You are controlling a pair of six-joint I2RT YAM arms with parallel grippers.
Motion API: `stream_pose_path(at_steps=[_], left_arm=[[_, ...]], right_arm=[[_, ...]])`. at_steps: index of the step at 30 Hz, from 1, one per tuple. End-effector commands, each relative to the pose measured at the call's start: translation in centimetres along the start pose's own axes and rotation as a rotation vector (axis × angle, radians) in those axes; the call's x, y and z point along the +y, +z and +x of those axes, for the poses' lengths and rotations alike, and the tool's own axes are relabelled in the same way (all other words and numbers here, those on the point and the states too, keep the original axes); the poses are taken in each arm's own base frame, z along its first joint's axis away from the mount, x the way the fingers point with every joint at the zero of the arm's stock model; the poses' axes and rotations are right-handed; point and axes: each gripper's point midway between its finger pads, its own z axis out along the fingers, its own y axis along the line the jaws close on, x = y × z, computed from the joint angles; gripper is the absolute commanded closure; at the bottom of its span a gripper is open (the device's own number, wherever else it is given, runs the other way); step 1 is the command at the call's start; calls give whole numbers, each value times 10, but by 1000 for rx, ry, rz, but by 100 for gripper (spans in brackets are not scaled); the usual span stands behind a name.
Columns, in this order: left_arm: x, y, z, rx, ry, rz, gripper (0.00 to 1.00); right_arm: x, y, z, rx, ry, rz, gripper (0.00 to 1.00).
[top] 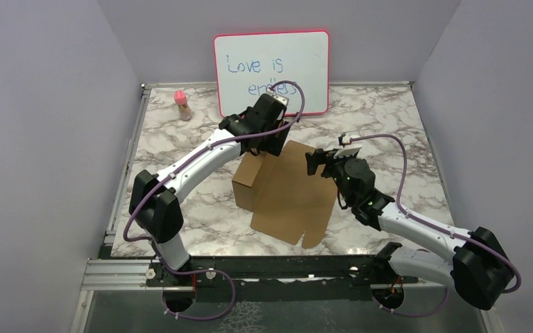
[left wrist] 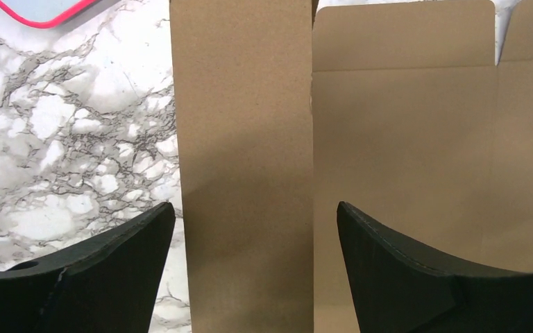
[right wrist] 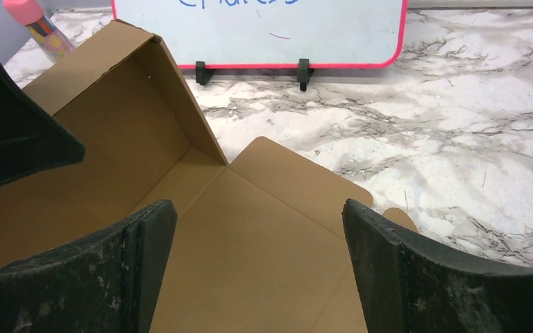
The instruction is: Fold the paper box
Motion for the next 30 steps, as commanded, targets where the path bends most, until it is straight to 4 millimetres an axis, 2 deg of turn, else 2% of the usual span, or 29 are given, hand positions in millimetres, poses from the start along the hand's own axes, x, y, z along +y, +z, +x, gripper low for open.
stream_pose_path(at_steps=[1, 7, 18, 23, 26, 30], left_arm=[[-3, -1, -8, -1, -16, 62, 15], [2, -3, -7, -3, -61, 110, 28], [24, -17, -17, -84, -190, 212, 38], [47, -18, -11, -121, -302, 259, 38], [65, -20, -6, -162, -399, 296, 39], [78, -23, 2, -212, -535, 393, 39]], right_arm=[[-3, -2, -12, -50, 32, 12, 5], [-3, -2, -12, -48, 31, 8, 5], [4, -5, -23, -60, 33, -31, 5], [15, -10, -40, -70, 26, -81, 5], [22, -15, -57, -87, 23, -122, 5], [37, -24, -79, -105, 22, -199, 5]])
